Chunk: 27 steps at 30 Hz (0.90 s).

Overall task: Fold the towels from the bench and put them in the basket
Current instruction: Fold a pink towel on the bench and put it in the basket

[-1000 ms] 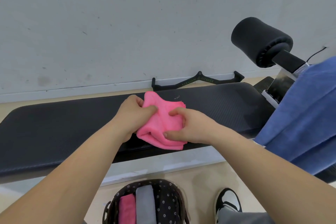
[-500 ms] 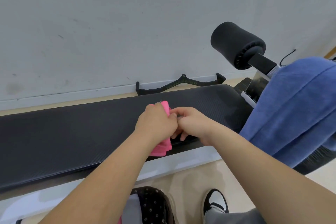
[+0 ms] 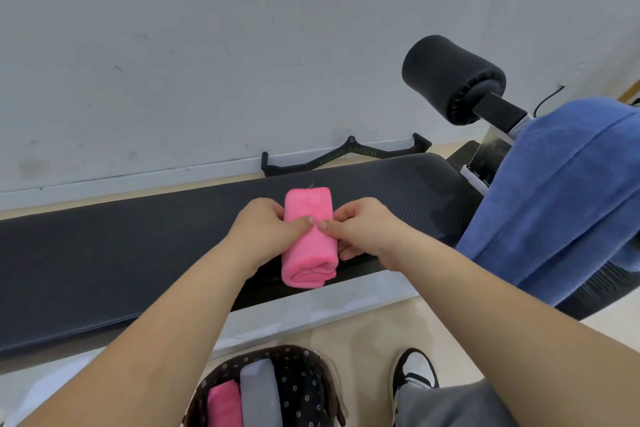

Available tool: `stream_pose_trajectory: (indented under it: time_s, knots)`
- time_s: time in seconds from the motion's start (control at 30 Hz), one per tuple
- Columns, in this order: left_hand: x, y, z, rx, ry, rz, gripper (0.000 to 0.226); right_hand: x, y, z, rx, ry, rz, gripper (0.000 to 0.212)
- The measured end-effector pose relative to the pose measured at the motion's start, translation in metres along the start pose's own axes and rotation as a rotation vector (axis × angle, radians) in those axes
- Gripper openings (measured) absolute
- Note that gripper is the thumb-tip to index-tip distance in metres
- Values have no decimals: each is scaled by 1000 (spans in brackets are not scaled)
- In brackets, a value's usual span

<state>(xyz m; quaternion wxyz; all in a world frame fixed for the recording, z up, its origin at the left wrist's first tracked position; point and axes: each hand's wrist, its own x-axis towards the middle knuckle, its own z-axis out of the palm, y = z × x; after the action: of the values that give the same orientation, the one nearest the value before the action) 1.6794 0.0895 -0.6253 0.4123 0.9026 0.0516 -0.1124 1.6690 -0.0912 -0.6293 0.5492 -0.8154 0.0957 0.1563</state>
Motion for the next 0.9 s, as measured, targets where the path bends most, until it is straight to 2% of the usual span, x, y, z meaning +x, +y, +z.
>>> stream_pose_trajectory:
  time_s: [0.1, 0.3, 0.43, 0.53, 0.67, 0.77, 0.9]
  knots:
    - [-17, 4, 1, -261, -139, -45, 31, -11, 1, 4, 54, -80, -18, 23]
    - [-54, -1, -6, -465, -185, -24, 28, -48, 2, 11, 185, -257, 12, 26]
    - [-84, -11, -19, -684, -248, 22, 30, -82, 4, 16, 245, -460, -51, 37]
    - [-100, -27, -23, -689, -272, 26, 32, -98, 16, 20, 143, -478, -34, 39]
    - [-106, -55, -3, -652, -259, -103, 39, -94, 50, 49, 64, -391, 136, 40]
    - [-106, -88, 27, -695, -271, -252, 31, -85, 90, 80, 44, -380, 267, 34]
    - [-96, -146, 70, -606, -268, -426, 21, -65, 149, 113, -74, -436, 433, 46]
